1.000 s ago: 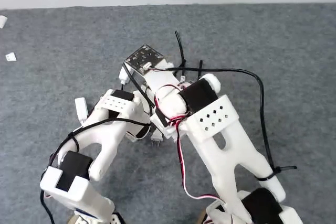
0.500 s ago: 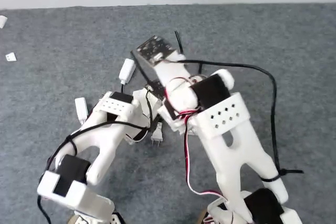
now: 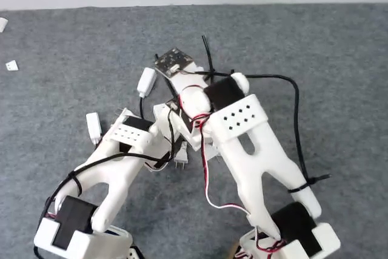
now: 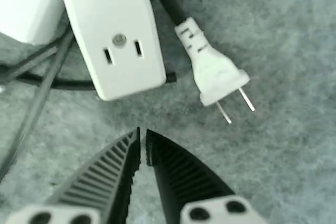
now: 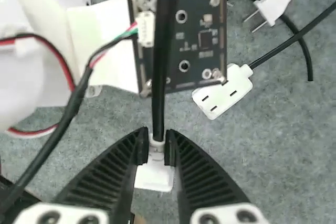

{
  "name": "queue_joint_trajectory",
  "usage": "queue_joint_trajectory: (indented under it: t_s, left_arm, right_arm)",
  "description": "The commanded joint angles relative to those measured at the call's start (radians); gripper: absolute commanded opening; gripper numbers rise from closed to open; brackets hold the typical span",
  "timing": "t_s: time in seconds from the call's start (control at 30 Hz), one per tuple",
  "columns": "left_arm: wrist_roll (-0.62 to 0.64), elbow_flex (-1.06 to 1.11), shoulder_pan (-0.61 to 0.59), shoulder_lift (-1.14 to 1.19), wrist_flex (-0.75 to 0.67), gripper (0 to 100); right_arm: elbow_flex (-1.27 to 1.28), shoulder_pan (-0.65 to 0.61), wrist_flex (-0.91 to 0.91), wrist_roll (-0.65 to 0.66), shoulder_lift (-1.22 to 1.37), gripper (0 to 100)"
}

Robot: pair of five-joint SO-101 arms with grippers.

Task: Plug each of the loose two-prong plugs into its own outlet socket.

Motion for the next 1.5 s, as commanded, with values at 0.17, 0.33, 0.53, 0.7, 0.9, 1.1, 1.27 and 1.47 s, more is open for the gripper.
queue_joint_trajectory:
  t_s: [0.17,0.33,0.53,0.7,0.9,1.1,1.27,1.47]
  left_arm:
    - [-0.054,0.071,0.04,-0.117,-0.041,1]
    - [-0.075,0.177,0.066,-0.239,-0.107,1]
    - [0.046,0.216,0.061,-0.278,-0.193,1]
    - [0.304,0.249,0.025,-0.29,-0.331,1]
    - [0.384,0.323,-0.015,-0.371,-0.474,1]
    - [0.384,0.438,-0.008,-0.512,-0.546,1]
    - [0.388,0.443,-0.008,-0.532,-0.525,1]
    - [0.384,0.193,-0.078,-0.307,-0.324,1]
  right_arm:
    - [0.071,0.042,-0.153,-0.031,0.01,0.8]
    - [0.091,0.058,-0.196,-0.058,0.008,0.8]
    - [0.117,0.128,-0.243,-0.169,0.01,0.8]
    - [0.272,0.249,-0.449,-0.336,-0.001,0.8]
    - [0.404,0.303,-0.588,-0.468,-0.065,0.8]
    - [0.497,0.298,-0.656,-0.453,-0.209,0.8]
    - [0.496,0.282,-0.656,-0.336,-0.274,0.8]
    - [0.486,0.209,-0.618,-0.233,-0.309,0.8]
